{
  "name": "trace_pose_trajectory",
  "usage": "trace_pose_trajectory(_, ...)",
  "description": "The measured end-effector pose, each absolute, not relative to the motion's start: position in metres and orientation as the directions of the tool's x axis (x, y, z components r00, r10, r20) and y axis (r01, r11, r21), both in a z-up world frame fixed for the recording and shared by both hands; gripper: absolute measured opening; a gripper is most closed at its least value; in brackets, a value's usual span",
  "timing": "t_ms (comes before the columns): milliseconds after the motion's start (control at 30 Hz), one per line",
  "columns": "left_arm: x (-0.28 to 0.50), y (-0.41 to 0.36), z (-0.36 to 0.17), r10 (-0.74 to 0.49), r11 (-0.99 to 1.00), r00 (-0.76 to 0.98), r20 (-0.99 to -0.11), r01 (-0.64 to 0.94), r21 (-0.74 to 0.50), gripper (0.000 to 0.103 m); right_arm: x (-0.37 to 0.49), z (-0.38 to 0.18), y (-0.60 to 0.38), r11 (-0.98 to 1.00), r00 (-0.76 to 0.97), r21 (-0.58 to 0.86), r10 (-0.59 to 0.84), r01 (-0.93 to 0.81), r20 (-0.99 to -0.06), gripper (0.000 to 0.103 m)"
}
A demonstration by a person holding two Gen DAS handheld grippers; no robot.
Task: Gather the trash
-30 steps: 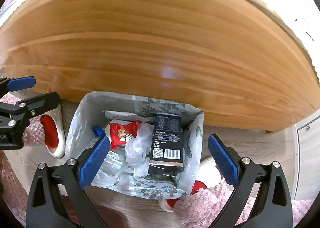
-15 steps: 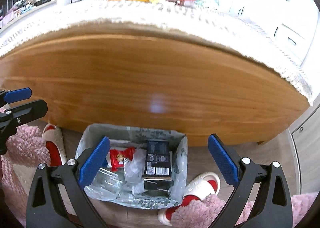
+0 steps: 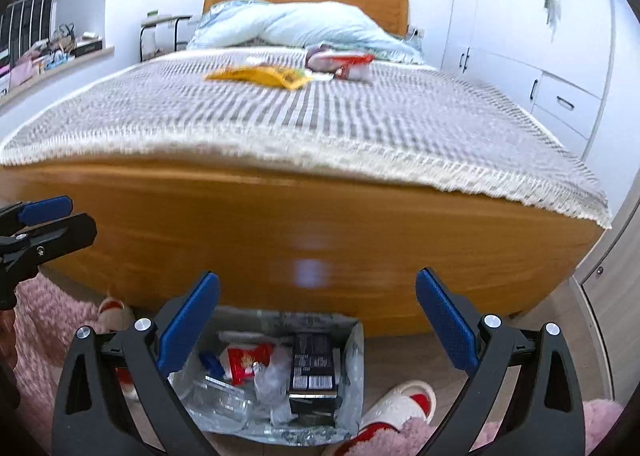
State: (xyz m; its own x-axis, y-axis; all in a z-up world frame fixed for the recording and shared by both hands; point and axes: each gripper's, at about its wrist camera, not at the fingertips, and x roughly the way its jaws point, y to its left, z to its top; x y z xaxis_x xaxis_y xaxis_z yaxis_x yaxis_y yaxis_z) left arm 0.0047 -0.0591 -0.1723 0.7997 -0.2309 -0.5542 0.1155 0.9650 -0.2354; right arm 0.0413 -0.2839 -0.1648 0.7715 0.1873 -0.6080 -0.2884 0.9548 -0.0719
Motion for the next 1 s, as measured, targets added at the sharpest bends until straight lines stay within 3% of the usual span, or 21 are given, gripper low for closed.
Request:
trace_pose_trajectory(633,0.018,-0.035,-0.1,-0.201,0.963,0.901,-0.384,0.111,-0.244,0.095,0.063,-0.098,-0.293,0.97,0.871,-0.045,0.195,-0.24,-0.45,0.094)
trace_pose_trajectory(1000,0.037,-0.03,-0.088,-0.174,0.969,0.921,-0.348,0.096,-0.229,0.095,0.081,-0.09,-0.293,0.971,0.887,-0.034,0.202,-0.237,-0.414,0.094)
